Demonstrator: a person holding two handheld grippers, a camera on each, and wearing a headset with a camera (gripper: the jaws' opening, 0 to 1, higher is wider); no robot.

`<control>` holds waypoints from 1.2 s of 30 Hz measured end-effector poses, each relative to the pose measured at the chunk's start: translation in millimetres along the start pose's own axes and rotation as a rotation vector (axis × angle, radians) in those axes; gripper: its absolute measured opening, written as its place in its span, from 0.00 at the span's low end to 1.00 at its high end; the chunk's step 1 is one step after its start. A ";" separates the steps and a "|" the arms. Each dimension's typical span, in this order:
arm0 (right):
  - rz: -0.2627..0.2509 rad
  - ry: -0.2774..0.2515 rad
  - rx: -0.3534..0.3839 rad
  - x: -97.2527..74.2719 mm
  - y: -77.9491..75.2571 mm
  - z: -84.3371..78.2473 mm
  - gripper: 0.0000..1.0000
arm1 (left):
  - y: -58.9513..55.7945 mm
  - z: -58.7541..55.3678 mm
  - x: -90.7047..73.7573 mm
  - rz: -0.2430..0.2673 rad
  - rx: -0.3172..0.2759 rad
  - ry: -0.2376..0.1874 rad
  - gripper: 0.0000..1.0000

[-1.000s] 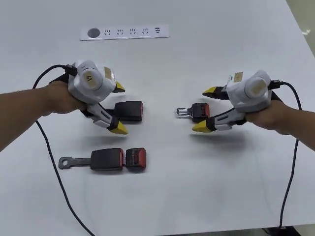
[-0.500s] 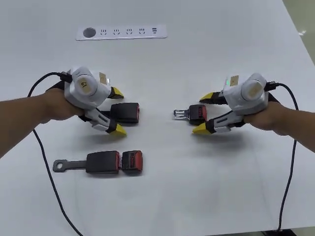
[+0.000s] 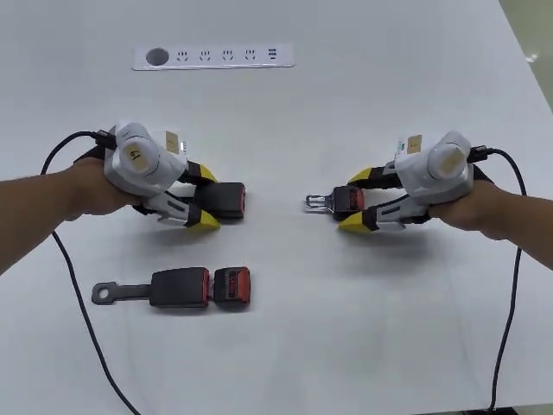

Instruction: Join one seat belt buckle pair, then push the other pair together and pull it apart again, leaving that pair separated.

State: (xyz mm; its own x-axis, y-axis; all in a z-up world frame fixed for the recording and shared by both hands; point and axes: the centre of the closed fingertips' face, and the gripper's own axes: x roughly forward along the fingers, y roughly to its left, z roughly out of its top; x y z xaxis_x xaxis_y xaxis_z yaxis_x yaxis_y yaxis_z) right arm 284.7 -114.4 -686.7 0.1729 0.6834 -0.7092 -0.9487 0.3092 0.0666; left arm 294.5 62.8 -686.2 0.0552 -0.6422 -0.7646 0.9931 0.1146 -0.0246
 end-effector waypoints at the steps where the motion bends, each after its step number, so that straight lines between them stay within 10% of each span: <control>1: -0.004 0.004 -0.006 -0.1 -0.6 -0.6 0.39 | 0.4 -0.1 -0.4 0.001 0.000 -0.002 0.37; 36: 0.005 0.079 -0.063 17.2 -1.2 7.1 0.34 | 1.7 -0.4 3.2 -0.010 0.033 0.005 0.34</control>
State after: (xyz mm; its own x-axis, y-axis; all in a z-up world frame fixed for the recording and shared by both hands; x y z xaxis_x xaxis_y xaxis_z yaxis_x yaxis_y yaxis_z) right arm 290.7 -98.3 -694.0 0.1493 0.6300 -0.7621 -0.9646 0.2623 0.0279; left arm 296.4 61.3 -689.0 0.0444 -0.6395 -0.7675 0.9965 0.0826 -0.0112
